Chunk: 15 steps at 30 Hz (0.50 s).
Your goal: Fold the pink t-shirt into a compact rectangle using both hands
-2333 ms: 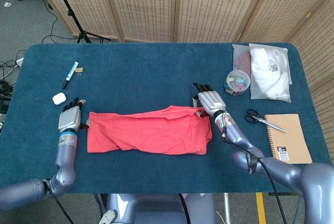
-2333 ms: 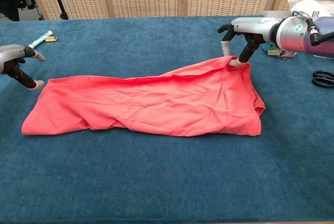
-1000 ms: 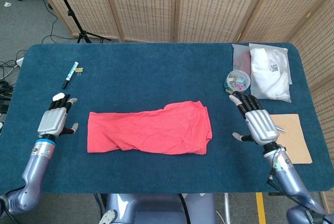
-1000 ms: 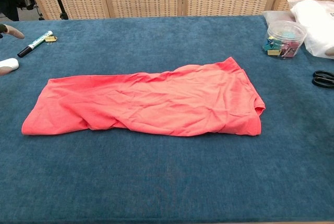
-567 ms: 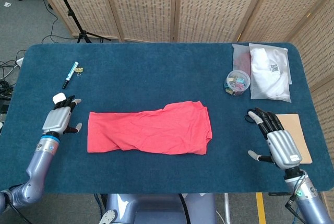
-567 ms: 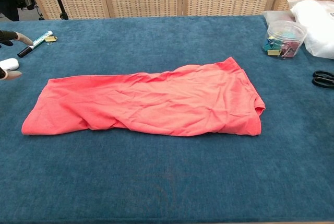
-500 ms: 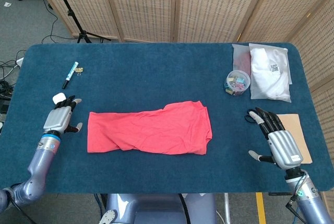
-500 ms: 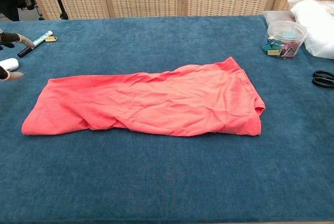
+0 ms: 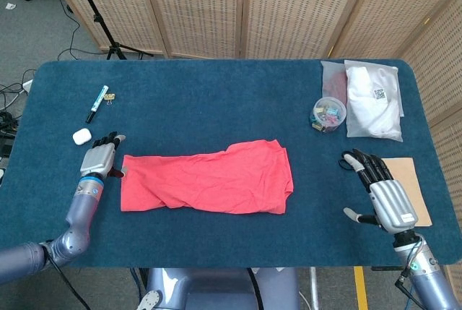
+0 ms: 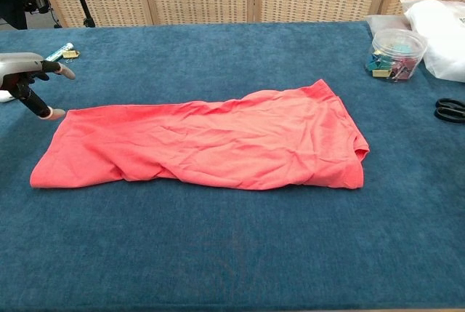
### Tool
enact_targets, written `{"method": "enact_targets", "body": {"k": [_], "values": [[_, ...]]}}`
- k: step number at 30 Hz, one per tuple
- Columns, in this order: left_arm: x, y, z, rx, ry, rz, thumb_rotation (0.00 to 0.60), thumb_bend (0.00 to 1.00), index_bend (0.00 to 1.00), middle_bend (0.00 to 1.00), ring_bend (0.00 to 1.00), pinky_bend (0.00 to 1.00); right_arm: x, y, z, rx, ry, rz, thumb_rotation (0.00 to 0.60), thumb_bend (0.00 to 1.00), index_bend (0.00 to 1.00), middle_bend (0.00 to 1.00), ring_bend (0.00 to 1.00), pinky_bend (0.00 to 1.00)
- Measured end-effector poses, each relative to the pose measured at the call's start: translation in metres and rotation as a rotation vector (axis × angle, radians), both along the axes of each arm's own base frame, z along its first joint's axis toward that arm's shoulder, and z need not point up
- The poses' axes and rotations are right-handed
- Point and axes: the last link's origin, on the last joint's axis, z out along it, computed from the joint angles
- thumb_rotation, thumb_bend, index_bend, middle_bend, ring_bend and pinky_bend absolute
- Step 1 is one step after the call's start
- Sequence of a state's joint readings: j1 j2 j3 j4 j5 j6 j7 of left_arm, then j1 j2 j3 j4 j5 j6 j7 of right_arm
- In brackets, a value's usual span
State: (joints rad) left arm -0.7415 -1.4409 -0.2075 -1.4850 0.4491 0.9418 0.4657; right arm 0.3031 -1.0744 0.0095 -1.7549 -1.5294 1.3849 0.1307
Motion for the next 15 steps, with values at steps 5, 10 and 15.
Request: {"method": "enact_targets", "body": {"k": [5,10,15], "values": [[0.007,0.007,-0.007,-0.025,0.044,-0.016,0.600,0.31,0.37,0.00,0.00,0.00,0.000,0.001,-0.001,0.004,0.000,-0.003,0.600,0.00,0.00,0.00,0.00,0.00],[0.010,0.012,-0.015,-0.048,0.076,-0.012,0.600,0.31,0.40,0.00,0.00,0.00,0.000,0.001,-0.002,0.007,-0.003,-0.005,0.600,0.00,0.00,0.00,0.00,0.00],[0.008,0.013,-0.019,-0.051,0.085,-0.002,0.600,0.31,0.41,0.00,0.00,0.00,0.000,0.001,-0.002,0.007,-0.002,-0.005,0.600,0.00,0.00,0.00,0.00,0.00]]}}
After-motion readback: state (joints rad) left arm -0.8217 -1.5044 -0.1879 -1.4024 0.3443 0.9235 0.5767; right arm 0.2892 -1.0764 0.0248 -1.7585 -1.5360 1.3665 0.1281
